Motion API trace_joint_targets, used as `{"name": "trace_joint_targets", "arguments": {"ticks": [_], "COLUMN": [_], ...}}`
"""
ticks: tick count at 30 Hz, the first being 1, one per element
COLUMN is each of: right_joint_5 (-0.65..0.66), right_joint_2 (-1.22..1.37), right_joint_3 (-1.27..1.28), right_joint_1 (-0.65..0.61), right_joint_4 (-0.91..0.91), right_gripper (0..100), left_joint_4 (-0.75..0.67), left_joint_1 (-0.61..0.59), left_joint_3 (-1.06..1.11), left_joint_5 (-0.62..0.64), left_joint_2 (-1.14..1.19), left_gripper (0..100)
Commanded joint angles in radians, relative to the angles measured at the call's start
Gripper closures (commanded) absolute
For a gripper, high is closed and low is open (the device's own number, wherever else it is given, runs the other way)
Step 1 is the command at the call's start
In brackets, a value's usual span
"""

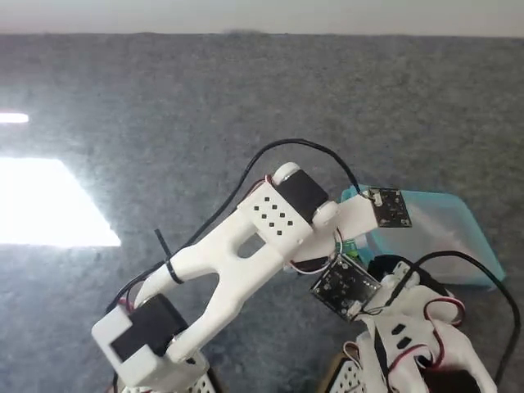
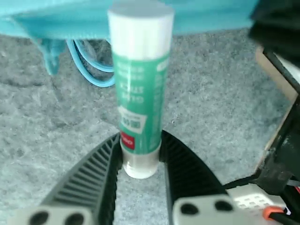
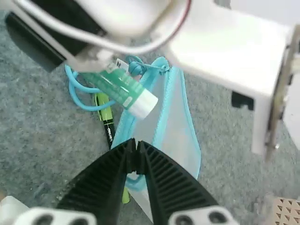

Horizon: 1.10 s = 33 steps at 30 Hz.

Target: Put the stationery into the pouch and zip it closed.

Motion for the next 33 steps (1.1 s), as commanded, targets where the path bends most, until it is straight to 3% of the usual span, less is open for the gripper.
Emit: {"name": "trace_joint_targets", "arguments": {"ticks": [1,13,18,24,33], "right_joint_5": [-0.011,-0.054,-0.052,-0.052,-0.058], "right_joint_2": [0.001,-0.024,-0.114,-0.139,-0.137], "right_joint_3": [-0.040,-0.046,-0.046,-0.060,-0.061], "right_joint_1": [0.022,0.015,0.015,0.013,-0.111], "right_joint_4": [0.010,0.038,0.064,0.093,0.101], "right_gripper": [99.0,99.0,99.0,99.0,99.0], "left_joint_4": [0.031,0.029,0.029,0.031,0.031], "left_joint_1": [0.005,0.068,0.055,0.005,-0.002], "left_joint_3": [0.001,0.002,-0.005,-0.180,-0.295], "left_joint_5": [-0.021,-0.035,-0.097,-0.064,-0.037], "left_joint_2": [-0.006,-0.003,0.110,0.299,0.350], "left_gripper": [99,99,99,99,99]}}
